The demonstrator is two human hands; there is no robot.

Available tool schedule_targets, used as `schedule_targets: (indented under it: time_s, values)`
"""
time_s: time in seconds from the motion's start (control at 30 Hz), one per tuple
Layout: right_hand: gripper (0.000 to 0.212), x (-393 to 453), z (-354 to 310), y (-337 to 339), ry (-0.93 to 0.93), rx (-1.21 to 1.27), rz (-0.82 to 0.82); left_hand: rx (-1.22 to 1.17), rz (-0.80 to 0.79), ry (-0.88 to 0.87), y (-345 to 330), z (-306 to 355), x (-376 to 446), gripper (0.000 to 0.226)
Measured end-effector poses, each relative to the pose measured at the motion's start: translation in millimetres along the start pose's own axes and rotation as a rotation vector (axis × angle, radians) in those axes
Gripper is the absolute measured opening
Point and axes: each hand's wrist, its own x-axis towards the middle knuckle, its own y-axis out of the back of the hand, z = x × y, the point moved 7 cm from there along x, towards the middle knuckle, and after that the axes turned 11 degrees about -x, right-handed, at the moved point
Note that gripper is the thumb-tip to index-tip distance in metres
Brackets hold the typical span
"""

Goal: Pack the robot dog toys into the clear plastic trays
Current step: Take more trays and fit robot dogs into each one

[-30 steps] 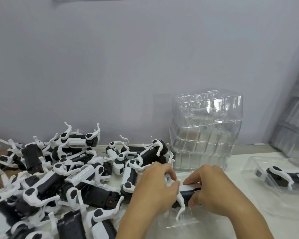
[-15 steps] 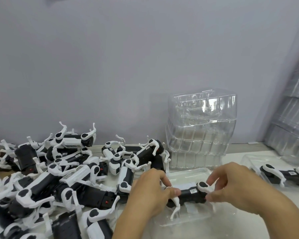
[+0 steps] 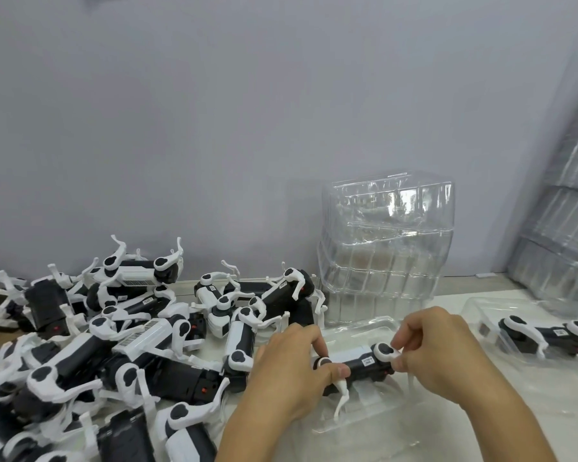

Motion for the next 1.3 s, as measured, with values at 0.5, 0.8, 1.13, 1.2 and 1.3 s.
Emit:
schedule_targets:
  time_s: [0.5,0.8,1.13,1.2,1.3]
  values:
    - [0.015,1,-14,-4,0.084,0.006,0.050,-0.043,0.054,0.015,0,-3,1,0.032]
    - [0.019,-3,-32,-9,0.209,0.005,0.046,-0.110,0.094,-0.044,8,1,3,0.044]
    - [0.020,-11,-53,-43,0.245,-0.039,-0.192,-0.325,0.144,-0.108,28,-6,6,0.024]
    - [0.021,-11,-54,-44,0.219,-0.038,-0.176,-0.394,0.233,-0.102,35,-6,5,0.022]
    - [0.021,-12,-57,-42,0.218,-0.011,-0.143,-0.381,0.272,-0.107,37,-4,4,0.018]
